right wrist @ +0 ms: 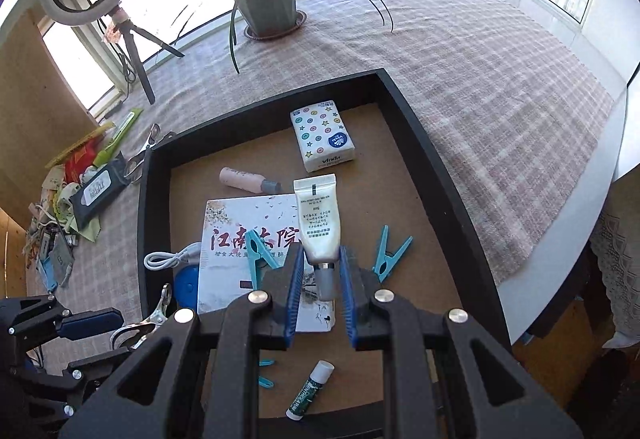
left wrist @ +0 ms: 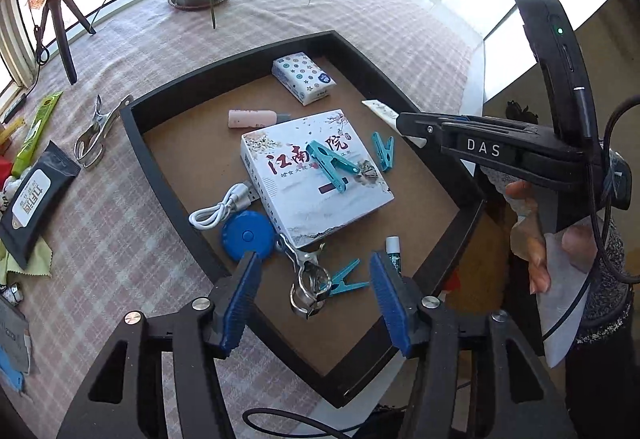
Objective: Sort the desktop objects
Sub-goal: 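Carry the tube and clip into the black tray and open both tools, then move both tools back to the pile over the black wet-wipes pack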
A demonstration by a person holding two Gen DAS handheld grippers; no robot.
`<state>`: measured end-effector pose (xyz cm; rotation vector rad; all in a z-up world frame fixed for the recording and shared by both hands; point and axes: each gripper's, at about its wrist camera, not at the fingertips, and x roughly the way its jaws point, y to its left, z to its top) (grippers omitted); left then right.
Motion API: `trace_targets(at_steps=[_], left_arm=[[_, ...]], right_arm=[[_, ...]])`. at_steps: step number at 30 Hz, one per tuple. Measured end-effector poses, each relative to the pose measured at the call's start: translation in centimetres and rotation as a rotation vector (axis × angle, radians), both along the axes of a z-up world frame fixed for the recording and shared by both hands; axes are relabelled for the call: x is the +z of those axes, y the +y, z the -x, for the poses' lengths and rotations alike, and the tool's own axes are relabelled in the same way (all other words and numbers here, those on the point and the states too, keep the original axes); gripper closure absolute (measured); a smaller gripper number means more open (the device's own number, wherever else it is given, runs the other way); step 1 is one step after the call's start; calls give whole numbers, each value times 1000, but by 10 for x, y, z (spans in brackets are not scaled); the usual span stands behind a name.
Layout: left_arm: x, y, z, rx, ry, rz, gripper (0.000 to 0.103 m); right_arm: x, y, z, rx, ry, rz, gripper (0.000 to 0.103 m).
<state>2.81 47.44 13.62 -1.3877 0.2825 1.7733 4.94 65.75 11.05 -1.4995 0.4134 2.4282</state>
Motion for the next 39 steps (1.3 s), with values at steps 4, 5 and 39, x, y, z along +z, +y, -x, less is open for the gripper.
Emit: trace_targets(at_steps=[4, 5, 39], left_arm=[[1, -17, 13, 54, 16, 16, 48], [1, -23, 17, 70, 19, 17, 48], [-73, -159, 266, 377, -7, 238, 49]], right_arm=[[1, -13, 5, 46, 3, -18, 82], [2, -16, 7, 54, 3, -15, 82], [0, -119, 89, 239, -14, 95, 79]])
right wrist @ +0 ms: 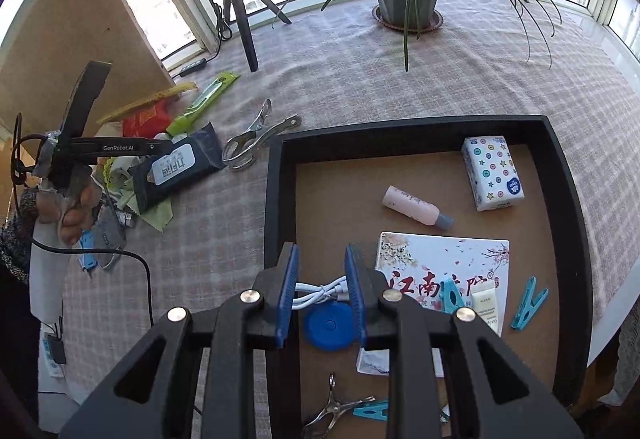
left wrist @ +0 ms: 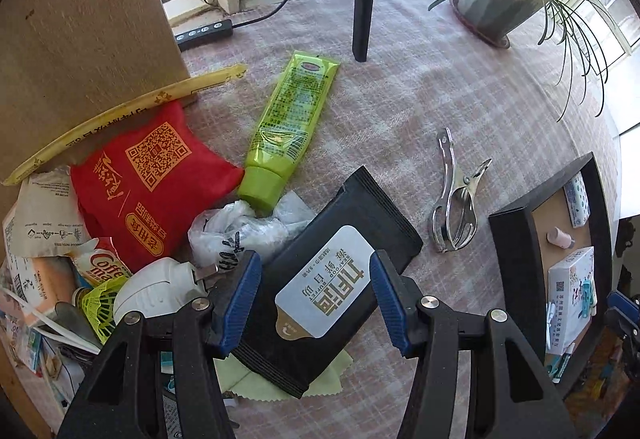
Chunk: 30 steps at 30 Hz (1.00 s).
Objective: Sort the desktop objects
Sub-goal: 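Move both tools back to the pile over the black wet-wipes pack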
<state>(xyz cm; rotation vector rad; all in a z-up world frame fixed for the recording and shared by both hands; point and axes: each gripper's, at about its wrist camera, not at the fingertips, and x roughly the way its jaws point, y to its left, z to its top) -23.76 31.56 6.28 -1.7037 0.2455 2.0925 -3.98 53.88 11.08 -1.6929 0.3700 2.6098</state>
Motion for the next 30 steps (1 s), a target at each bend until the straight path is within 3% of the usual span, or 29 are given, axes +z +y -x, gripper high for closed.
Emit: trace_targets(at_steps=[3, 6, 10, 12, 15, 20, 25, 30], left_arm=[[-5, 0, -4, -5, -24, -29, 52], [-6, 4, -19, -47, -33, -54, 57], [-12, 15, -40, -110, -52, -66, 57], [-6, 17, -43, -103, 3, -38, 57], [3, 10, -26, -67, 56, -7, 52], [-8, 0, 1, -46, 13, 30, 45], [-22, -8, 6, -19, -78, -58, 47], [-22, -6, -16, -36, -92, -99, 51]], right_arm=[[-4, -9, 5, 8, -11, 27, 77], [-9, -18, 11, 12, -31, 63, 61], [-12, -31, 21, 20, -39, 129, 61], [-12, -37, 28, 25, -38, 157, 61], [-11, -46, 36, 27, -38, 181, 61], [-8, -55, 41, 41, -32, 193, 61], [-13, -52, 45, 15, -51, 227, 61], [-18, -54, 51, 14, -64, 241, 61]])
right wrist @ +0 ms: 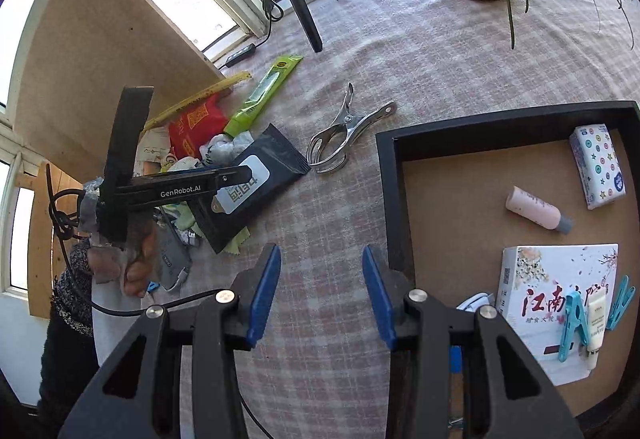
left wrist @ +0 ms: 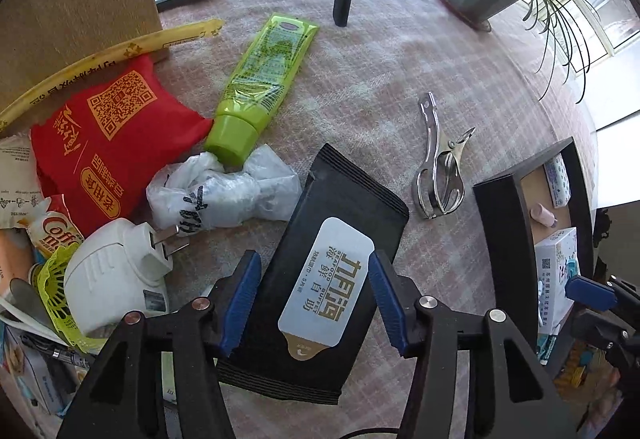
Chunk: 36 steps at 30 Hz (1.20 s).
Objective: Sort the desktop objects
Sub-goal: 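Move both tools back to the pile over the black wet-wipes pack, then grasp the black wet-wipes pack with both tools together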
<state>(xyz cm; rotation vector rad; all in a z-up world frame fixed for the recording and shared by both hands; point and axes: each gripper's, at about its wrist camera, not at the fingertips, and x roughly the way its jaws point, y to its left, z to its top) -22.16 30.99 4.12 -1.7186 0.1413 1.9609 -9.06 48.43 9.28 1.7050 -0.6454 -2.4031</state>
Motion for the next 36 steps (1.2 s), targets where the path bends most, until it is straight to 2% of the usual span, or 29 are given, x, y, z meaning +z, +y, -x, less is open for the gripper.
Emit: trace_targets(at_steps=[4, 7, 12, 15, 20, 23, 25, 27, 32, 36], left_arm=[[2, 1, -28, 1, 6, -58, 51], [-3, -4, -49, 45, 8, -101, 51], [-1, -11, -74, 71, 73, -72, 51], [0, -13, -75, 62, 108, -33, 49], [-5, -13, -70, 43, 101, -23, 47], [-7, -12, -67, 37, 97, -43, 40], [-9, -12, -66, 35, 87, -56, 40], [-14, -10, -64, 25, 51, -82, 42], [-13, -8, -71, 18, 53, -119, 44], [-9, -13, -74, 50, 20, -161, 53]], right_arm=[[-10, -4, 8, -4, -27, 42, 61], [-20, -10, 15, -8, -52, 73, 61], [-36, -26, 31, 12, -88, 109, 61], [-44, -38, 43, 26, -90, 111, 61], [-63, -52, 62, 23, -125, 128, 61], [-75, -55, 69, 6, -148, 131, 61], [-82, -55, 73, -8, -166, 133, 61], [-88, -56, 75, -14, -182, 135, 61], [-95, -59, 78, -9, -181, 125, 61], [-91, -57, 73, -4, -174, 119, 61]])
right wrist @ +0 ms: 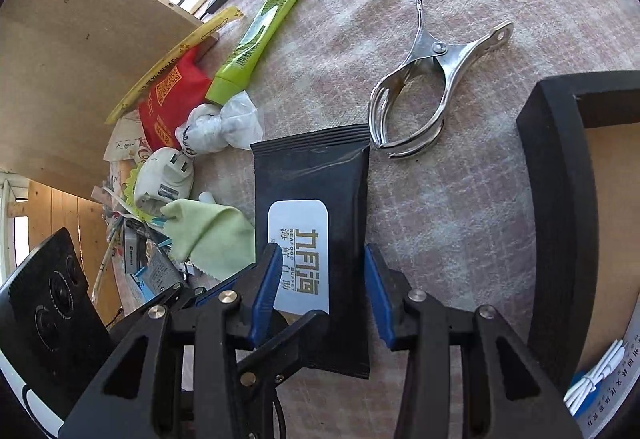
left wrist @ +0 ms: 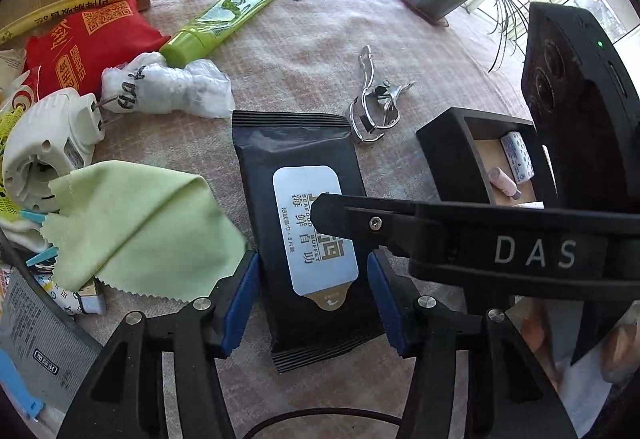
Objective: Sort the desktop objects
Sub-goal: 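Grasp the black wet-wipes pack with both tools together, then lower the wet-wipes pack into the black tray and open both tools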
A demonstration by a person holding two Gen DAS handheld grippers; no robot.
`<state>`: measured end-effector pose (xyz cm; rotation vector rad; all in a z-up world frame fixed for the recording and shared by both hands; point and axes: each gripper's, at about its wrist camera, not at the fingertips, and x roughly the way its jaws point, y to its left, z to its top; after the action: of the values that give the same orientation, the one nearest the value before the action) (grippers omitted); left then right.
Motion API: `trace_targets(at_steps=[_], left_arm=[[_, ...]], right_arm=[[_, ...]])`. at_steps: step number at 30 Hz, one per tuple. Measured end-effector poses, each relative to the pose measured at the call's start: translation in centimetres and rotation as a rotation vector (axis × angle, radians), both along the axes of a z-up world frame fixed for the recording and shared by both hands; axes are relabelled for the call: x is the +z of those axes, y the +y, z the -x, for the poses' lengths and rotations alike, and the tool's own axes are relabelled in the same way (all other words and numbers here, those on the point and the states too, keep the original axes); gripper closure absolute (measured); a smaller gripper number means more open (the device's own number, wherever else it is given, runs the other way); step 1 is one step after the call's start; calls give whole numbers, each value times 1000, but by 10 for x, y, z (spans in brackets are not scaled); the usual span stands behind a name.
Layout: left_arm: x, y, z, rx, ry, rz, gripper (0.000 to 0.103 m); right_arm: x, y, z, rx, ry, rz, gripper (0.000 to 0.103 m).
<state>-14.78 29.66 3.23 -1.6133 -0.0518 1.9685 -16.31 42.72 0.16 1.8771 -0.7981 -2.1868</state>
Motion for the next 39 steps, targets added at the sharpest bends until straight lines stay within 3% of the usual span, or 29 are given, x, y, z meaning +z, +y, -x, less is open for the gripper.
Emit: trace_targets(at_steps=[8, 21, 34, 39], left_arm=[[35, 5, -28, -19, 66, -27, 53], [85, 58, -63, -132, 135, -95, 53], [97, 153, -91, -300, 143, -118, 53], [106, 162, -91, -299, 164, -114, 53]], right_arm=[[24, 12, -27, 7, 43, 16, 61], [81, 67, -82, -85, 138, 39, 61], [111, 155, -130, -223, 176, -56, 61], [116, 175, -143, -244, 176, -101, 61]])
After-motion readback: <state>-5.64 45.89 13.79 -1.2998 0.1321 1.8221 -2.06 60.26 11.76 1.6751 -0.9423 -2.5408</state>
